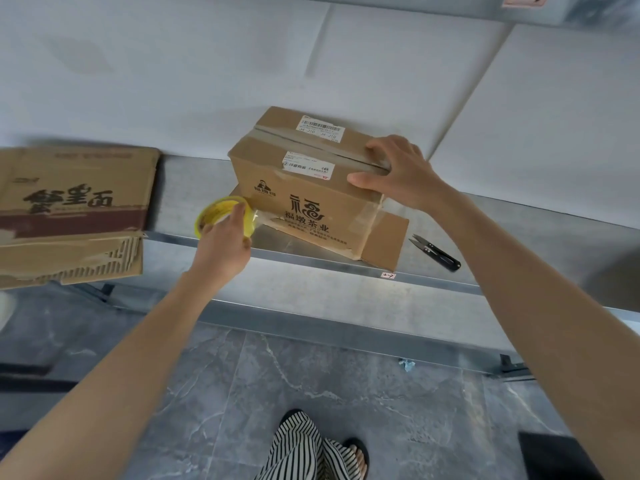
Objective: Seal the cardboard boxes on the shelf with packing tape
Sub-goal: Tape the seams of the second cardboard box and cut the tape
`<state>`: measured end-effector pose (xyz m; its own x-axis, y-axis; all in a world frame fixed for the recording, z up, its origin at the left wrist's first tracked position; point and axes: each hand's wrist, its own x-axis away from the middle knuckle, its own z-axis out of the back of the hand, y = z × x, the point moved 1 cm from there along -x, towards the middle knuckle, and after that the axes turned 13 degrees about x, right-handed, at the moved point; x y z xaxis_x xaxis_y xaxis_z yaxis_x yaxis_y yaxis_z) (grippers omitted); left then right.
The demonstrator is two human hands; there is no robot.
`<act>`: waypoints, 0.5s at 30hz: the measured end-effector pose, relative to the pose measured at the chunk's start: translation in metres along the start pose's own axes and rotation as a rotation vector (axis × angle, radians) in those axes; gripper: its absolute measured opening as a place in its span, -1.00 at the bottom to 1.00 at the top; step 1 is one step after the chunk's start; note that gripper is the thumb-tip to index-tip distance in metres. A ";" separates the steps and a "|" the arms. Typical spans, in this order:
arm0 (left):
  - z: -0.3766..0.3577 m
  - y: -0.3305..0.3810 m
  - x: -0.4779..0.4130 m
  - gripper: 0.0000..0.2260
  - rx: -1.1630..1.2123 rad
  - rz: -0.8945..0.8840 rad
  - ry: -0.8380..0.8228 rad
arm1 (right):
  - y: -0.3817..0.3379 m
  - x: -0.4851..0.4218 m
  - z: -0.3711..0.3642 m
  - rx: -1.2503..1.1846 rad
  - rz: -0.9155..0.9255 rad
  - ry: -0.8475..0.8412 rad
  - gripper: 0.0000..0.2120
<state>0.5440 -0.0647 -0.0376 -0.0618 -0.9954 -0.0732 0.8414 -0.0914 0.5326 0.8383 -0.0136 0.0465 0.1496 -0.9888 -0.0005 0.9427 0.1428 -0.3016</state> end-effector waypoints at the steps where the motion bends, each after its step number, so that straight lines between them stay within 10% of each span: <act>1: 0.001 -0.007 -0.003 -0.55 -0.030 0.007 0.012 | 0.001 0.000 0.001 0.017 -0.006 -0.011 -0.34; 15: 0.001 -0.071 -0.034 -0.50 -0.106 0.202 -0.085 | 0.000 0.001 -0.002 0.026 -0.080 -0.051 -0.26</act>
<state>0.4854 -0.0245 -0.0722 0.0725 -0.9924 0.0995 0.8925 0.1091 0.4377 0.8383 -0.0144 0.0447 0.0874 -0.9936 0.0713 0.9596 0.0648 -0.2737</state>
